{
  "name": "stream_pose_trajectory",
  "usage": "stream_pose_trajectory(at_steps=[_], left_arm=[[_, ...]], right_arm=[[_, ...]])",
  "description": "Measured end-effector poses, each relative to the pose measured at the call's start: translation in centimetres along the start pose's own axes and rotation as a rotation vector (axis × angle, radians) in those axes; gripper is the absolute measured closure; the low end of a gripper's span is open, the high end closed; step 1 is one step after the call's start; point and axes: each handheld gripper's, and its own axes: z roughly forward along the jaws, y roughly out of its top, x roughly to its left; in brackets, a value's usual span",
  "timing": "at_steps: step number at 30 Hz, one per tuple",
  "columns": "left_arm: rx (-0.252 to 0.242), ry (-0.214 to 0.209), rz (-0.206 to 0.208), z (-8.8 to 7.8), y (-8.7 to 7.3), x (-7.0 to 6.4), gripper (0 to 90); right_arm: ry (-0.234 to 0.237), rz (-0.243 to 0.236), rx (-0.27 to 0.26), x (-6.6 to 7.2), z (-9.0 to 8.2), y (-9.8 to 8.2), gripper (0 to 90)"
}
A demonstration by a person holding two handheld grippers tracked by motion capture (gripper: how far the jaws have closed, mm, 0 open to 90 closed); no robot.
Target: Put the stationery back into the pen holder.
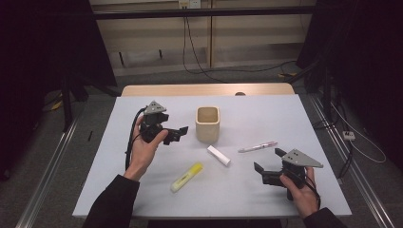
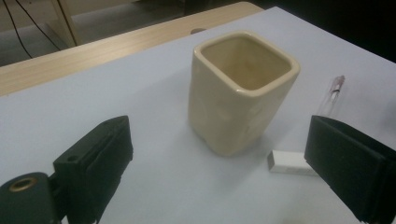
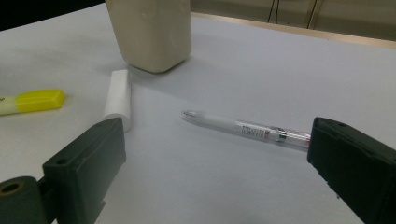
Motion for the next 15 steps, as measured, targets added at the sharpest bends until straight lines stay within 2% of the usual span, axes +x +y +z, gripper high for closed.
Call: stream_pose_trajectory(at_steps=[9, 13, 15], left_arm=[[0.013, -0.001, 0.015, -0.7, -0.8, -0.3, 7.5], [0.053, -0.028, 0.011, -0.5, -1.5, -0.3, 7.9], [0.063, -0.027, 0.018, -0.7, -1.8, -0.4, 8.0]], right_arm=[[-0.001, 0.002, 0.002, 0.0, 0.2, 0.1, 4.7], [-0.012, 0.015, 0.006, -0.2, 0.2, 0.0, 4.7], [-0.017, 0.010, 0.007, -0.2, 0.0, -0.1, 4.7]])
